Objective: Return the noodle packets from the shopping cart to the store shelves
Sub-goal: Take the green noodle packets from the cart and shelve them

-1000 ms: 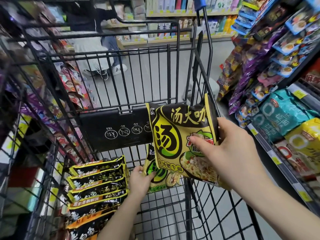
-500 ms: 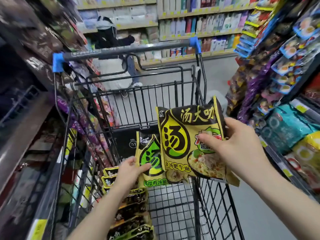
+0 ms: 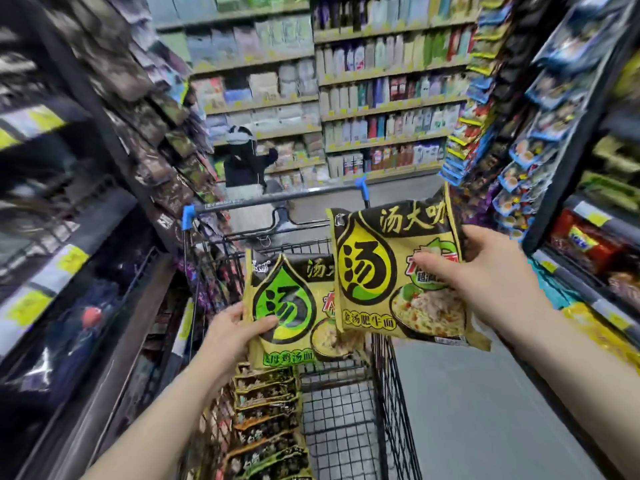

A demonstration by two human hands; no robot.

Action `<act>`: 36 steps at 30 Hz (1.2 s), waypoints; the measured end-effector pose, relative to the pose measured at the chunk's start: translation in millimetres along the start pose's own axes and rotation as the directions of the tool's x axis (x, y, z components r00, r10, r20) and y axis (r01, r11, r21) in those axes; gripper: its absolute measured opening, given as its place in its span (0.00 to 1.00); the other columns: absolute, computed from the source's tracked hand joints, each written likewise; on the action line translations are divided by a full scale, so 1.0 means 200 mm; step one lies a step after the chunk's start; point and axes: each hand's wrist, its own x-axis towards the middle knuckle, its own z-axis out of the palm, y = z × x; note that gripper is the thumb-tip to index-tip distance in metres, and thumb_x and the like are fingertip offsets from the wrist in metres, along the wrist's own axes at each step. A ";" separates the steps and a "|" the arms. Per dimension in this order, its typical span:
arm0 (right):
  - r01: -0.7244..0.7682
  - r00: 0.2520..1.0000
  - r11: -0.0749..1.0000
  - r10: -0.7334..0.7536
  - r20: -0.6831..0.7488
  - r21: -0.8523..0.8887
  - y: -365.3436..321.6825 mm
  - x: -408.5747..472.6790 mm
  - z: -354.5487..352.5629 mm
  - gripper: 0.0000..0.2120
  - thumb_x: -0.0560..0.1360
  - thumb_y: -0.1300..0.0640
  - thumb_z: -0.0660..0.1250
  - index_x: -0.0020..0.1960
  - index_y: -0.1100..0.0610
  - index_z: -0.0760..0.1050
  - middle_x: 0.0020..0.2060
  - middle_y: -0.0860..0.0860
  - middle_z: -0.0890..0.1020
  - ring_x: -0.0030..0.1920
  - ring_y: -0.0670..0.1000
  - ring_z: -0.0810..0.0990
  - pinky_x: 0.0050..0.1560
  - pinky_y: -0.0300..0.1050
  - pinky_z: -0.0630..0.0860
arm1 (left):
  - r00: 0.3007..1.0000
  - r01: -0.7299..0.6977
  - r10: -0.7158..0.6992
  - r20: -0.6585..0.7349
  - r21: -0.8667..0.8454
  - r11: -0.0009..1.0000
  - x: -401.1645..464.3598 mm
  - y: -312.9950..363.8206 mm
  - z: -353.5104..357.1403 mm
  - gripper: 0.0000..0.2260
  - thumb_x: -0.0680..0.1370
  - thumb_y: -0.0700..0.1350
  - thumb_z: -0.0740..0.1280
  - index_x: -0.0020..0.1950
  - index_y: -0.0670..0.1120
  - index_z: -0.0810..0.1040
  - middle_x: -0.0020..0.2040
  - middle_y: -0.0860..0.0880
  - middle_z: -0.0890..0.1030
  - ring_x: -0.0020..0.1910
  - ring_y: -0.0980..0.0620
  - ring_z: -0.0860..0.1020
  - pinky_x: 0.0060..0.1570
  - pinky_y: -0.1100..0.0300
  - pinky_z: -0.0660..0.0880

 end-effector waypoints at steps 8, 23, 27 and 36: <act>-0.002 0.996 0.997 0.009 -0.088 0.080 -0.21 -0.24 -0.56 0.13 0.66 0.52 0.77 0.49 0.54 0.81 0.41 0.46 0.86 0.44 0.48 0.84 0.53 0.53 0.79 | 0.990 -0.089 0.092 0.110 -0.029 0.996 -0.33 0.49 0.13 0.21 0.62 0.42 0.76 0.53 0.39 0.79 0.47 0.37 0.83 0.45 0.40 0.80 0.52 0.41 0.75; -0.119 0.808 0.978 0.195 -0.557 0.169 -0.27 -1.19 -1.38 0.07 0.69 0.58 0.75 0.45 0.52 0.80 0.38 0.43 0.85 0.33 0.37 0.82 0.29 0.26 0.73 | 0.718 -0.229 0.214 0.662 -0.065 0.971 -0.68 0.89 0.92 0.18 0.64 0.40 0.72 0.52 0.39 0.78 0.43 0.42 0.85 0.36 0.47 0.83 0.41 0.49 0.80; -0.170 0.676 0.970 0.245 -0.695 0.176 -0.25 -1.57 -1.56 0.07 0.68 0.59 0.76 0.44 0.52 0.80 0.37 0.42 0.85 0.34 0.37 0.83 0.31 0.28 0.75 | 0.575 -0.212 0.189 0.796 -0.078 0.974 -0.90 0.89 1.28 0.18 0.63 0.39 0.71 0.52 0.38 0.78 0.43 0.40 0.85 0.35 0.45 0.84 0.36 0.50 0.82; -0.294 0.295 0.923 0.334 -0.895 0.248 -0.29 -2.50 -1.87 0.08 0.69 0.60 0.75 0.48 0.56 0.81 0.39 0.48 0.87 0.39 0.45 0.85 0.38 0.38 0.79 | 0.217 -0.210 0.103 0.971 -0.057 0.976 -1.65 0.75 2.02 0.11 0.65 0.39 0.72 0.46 0.40 0.79 0.41 0.40 0.83 0.33 0.46 0.81 0.34 0.53 0.78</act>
